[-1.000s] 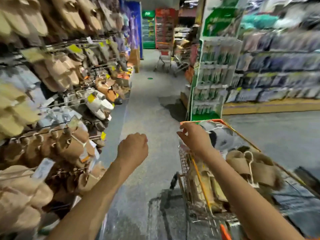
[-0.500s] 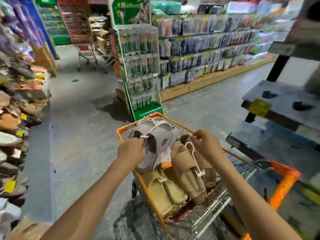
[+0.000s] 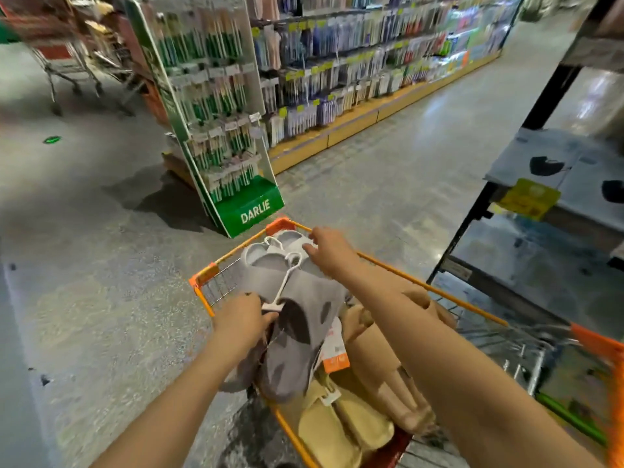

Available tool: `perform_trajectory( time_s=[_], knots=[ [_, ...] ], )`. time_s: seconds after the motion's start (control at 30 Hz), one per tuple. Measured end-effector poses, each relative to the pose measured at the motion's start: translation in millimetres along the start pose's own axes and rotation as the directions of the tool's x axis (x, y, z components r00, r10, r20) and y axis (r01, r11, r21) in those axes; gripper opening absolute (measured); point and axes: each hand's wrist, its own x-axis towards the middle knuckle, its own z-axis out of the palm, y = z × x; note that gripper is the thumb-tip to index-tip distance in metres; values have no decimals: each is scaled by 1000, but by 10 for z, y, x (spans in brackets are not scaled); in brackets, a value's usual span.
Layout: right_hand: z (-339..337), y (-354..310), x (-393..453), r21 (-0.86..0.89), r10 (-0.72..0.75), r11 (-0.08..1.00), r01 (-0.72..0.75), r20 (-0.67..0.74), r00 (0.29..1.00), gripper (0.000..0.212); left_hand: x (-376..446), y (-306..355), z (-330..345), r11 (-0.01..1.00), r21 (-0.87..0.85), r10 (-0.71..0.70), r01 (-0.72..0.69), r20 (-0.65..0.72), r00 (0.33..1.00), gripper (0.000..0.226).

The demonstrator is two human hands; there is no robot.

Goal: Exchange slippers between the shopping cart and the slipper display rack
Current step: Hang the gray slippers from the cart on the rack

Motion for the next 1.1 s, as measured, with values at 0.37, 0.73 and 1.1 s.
perform_trajectory(
  time_s=[0.37, 0.73, 1.1],
  knots=[
    [626, 68, 794, -124, 214, 975, -186, 275, 937, 33, 593, -187, 203, 997, 42, 51, -61, 222, 974, 38],
    [549, 196, 631, -42, 254, 967, -252, 53, 966, 30, 564, -70, 178, 992, -54, 122, -112, 218, 968, 23],
    [-305, -309, -196, -108, -162, 984, 141, -224, 961, 28, -324, 187, -96, 989, -145, 21, -30, -68, 997, 28]
  ],
)
